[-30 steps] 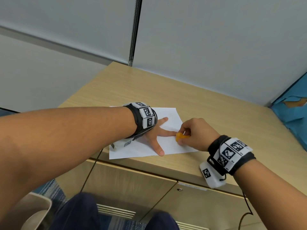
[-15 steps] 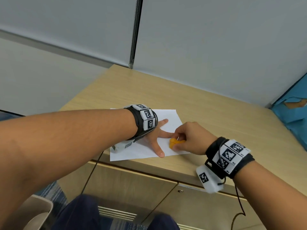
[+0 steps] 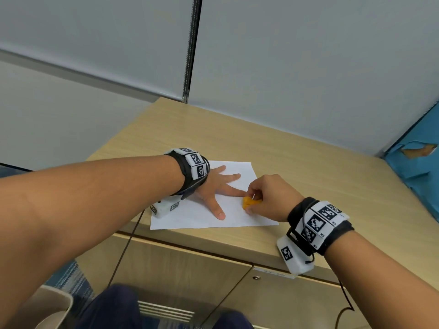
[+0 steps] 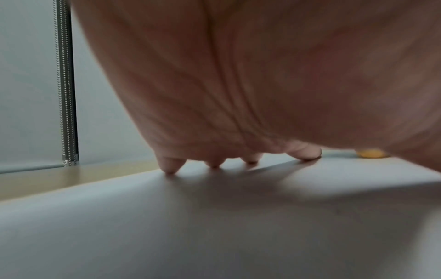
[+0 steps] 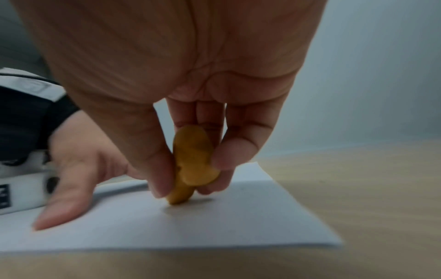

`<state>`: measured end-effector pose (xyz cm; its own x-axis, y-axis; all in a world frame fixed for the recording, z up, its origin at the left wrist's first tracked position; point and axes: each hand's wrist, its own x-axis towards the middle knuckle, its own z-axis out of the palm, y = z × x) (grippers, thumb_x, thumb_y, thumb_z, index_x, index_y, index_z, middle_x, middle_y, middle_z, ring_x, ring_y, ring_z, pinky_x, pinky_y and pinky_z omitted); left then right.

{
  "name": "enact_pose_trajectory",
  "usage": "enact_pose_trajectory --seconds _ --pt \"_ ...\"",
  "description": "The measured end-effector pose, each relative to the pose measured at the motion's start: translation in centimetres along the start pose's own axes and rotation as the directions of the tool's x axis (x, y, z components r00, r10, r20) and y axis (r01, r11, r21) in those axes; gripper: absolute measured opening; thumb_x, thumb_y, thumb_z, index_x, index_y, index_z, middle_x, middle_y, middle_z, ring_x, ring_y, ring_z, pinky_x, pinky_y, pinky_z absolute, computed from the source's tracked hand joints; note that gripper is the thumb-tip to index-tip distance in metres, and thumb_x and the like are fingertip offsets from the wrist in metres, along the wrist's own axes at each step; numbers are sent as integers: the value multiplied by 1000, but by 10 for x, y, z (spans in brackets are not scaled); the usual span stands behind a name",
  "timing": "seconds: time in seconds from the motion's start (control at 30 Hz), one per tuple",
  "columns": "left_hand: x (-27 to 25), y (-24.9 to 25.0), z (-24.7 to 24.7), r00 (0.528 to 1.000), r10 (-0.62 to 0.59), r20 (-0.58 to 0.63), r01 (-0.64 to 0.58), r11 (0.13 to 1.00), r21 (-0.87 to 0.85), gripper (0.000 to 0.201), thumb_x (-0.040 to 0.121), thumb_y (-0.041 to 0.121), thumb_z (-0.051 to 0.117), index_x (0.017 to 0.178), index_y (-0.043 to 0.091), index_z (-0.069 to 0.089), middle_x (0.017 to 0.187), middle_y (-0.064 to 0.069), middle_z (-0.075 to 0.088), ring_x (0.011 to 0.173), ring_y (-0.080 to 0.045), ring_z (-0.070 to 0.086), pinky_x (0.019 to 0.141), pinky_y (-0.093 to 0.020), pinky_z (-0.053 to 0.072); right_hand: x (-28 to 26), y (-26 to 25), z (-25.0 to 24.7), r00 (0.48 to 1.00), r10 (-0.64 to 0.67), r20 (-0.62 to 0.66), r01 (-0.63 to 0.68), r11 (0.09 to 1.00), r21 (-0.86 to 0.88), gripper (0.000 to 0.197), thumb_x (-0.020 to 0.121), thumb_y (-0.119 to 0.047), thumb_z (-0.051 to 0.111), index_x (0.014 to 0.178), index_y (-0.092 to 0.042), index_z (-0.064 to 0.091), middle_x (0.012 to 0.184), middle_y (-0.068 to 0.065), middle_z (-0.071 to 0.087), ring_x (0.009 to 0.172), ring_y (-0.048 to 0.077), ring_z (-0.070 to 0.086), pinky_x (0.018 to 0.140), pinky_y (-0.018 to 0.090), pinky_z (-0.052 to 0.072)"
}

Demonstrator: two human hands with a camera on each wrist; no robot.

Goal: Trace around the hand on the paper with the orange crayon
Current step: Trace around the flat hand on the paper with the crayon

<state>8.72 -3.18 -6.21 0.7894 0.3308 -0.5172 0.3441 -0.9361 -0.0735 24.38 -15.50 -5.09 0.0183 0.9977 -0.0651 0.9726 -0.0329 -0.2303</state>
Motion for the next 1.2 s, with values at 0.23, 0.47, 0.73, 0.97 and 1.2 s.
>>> enact_pose_trajectory --seconds 0.23,0.47,0.73,0.97,1.2 --pt "4 -3 10 1000 -20 -16 20 1000 -20 100 76 80 53 143 60 -17 159 5 -32 146 -40 -22 112 -65 -6 -1 -4 -4 998 -10 61 10 1000 1 10 79 -30 76 78 -24 68 68 -14 59 64 4 54 59 19 38" --pt "6 -3 10 999 -45 -1 45 999 -18 100 75 81 53 144 58 -16 158 7 -34 146 -38 -24 111 -66 -6 1 -17 8 997 -57 60 58 998 -11 12 80 -28 73 72 -25 64 66 -12 59 62 4 53 58 19 38" --pt "8 -5 12 999 -47 1 47 998 -31 101 73 82 54 144 59 -16 157 9 -35 146 -38 -25 110 -68 -7 3 -16 10 998 -53 41 54 998 -21 11 81 -27 72 76 -17 68 69 -9 62 65 7 56 58 21 40" --pt "10 -6 13 999 -40 -2 40 998 -42 103 71 84 54 140 63 -20 157 10 -35 146 -37 -25 109 -68 -7 1 -9 2 999 -24 44 25 999 -25 9 78 -26 74 76 -19 69 67 -11 59 64 8 55 58 21 41" --pt "12 -7 13 999 -37 -2 37 999 -31 103 71 84 53 141 61 -20 157 9 -35 145 -37 -25 109 -68 -7 6 -7 -1 1000 24 0 -24 999 -25 12 79 -26 74 81 -14 73 74 -4 67 70 13 60 58 22 44"
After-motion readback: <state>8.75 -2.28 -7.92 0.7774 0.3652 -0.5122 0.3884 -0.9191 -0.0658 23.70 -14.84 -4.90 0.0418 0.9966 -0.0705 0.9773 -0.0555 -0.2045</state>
